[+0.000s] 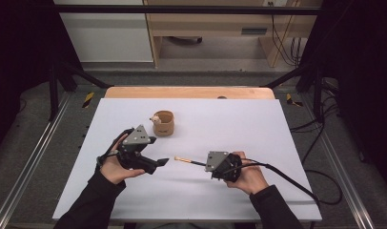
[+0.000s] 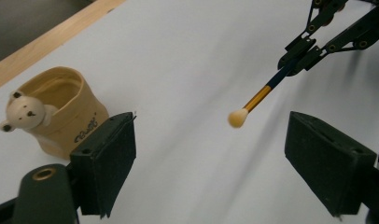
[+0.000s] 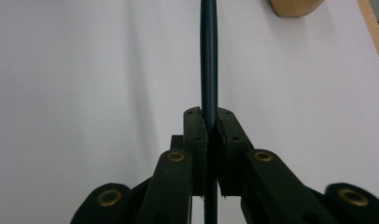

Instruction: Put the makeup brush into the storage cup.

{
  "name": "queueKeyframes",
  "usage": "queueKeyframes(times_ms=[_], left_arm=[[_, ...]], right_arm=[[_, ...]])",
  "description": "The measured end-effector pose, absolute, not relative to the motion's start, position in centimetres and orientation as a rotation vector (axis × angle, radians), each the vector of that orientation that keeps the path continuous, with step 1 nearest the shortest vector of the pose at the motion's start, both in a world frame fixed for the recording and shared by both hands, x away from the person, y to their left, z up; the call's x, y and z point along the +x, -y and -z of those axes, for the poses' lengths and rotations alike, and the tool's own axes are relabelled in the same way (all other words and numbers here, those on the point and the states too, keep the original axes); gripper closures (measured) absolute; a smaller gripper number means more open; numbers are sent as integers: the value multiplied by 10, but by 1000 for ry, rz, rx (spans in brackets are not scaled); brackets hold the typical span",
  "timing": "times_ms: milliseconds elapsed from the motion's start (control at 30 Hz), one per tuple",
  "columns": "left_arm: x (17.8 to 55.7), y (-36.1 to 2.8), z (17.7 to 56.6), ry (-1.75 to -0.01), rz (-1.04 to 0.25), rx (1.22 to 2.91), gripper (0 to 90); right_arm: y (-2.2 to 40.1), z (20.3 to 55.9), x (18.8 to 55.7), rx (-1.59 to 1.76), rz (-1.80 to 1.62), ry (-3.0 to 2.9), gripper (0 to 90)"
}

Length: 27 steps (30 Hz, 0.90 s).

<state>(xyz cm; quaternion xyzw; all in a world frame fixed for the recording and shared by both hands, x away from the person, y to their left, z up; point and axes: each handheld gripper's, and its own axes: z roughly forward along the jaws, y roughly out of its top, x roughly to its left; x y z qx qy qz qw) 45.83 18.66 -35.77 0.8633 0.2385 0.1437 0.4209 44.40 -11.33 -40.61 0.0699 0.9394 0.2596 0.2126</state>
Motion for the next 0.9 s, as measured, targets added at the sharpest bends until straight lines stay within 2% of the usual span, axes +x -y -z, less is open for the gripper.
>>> queueKeyframes(times_ms=[267,900], left_arm=[[452,-203,367,-659,-375,2091,119],[449,-214,388,-762,-380,1908,115]], right_arm=[[128,409,447,362,-835,-2564,843],[131,422,444,545,-1109,-2468,843]])
